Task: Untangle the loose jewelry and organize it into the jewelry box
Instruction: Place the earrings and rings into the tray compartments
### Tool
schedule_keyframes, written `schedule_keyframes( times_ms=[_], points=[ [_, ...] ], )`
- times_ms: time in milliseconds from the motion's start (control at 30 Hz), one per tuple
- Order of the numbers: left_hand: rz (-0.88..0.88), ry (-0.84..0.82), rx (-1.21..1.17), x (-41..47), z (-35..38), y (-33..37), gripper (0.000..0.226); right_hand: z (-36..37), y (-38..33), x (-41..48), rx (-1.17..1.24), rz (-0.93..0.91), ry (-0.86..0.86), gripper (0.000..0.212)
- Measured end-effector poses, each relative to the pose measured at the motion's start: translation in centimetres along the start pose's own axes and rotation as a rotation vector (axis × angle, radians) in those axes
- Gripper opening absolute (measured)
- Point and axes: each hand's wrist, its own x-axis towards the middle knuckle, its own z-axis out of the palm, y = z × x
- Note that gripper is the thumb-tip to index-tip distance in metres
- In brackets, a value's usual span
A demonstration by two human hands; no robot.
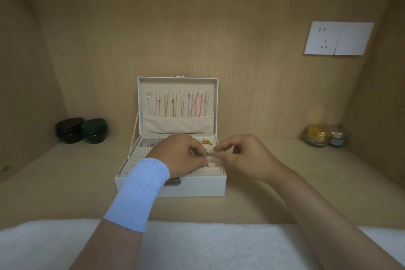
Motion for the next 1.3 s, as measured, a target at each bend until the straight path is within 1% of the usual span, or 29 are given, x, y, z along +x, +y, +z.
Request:
schedule_keyframes(
  times_ms=[100,200,267,400,500,567,633,733,867,933,1067,1167,1300],
  points=[
    [0.045,0.095,-0.115,0.2,0.7,1.2,0.006,-3.9,1.9,0.3,-0.083,0.08,0.089,0.006],
    [0.116,0.124,-0.124,1.2,2.0,2.8,0.007,-7.8,4.9,-0.1,-0.282,0.202,0.057,0.01],
    [0.172,0.117,-0.071,2.3,2.9,4.3,0.008,-9.6,6.8,-0.5,-0.337,0.281,0.023,0.011],
    [0.213,0.008,0.031,4.9,5.1,7.6,0.013,-10.6,8.8,-1.0,-0.347,0.39,-0.112,0.008],
    [0.186,-0.096,0.083,7.4,7.3,9.2,0.018,-10.6,9.7,-1.1,-0.356,0.433,-0.149,0.017],
    [0.146,-0.13,0.11,8.9,8.7,9.4,0.021,-10.3,10.1,-1.0,-0.357,0.458,-0.159,0.015],
    [0.108,-0.126,0.13,10.4,10.1,9.2,0.026,-10.1,10.1,-0.9,-0.351,0.469,-0.156,0.012],
    [0.067,-0.136,0.162,11.9,11.4,9.3,0.031,-9.7,10.3,-0.6,-0.358,0.48,-0.139,0.015],
    [0.058,-0.254,0.213,13.2,12.5,10.1,0.032,-9.3,10.6,-0.6,-0.331,0.46,-0.136,0.006],
    [0.047,-0.287,0.23,13.4,12.9,10.3,0.03,-9.1,10.8,-0.6,-0.291,0.436,-0.12,0.005],
    [0.022,-0.299,0.223,13.6,13.3,10.1,0.02,-8.9,11.2,-0.4,-0.23,0.415,-0.047,0.005],
    [0.011,-0.274,0.208,13.7,13.3,9.7,0.015,-8.8,11.3,-0.4,-0.227,0.395,-0.003,0.008],
    [0.034,-0.245,0.196,13.4,12.8,9.3,0.011,-8.4,11.1,-0.3,-0.176,0.387,0.008,0.012]
  ],
)
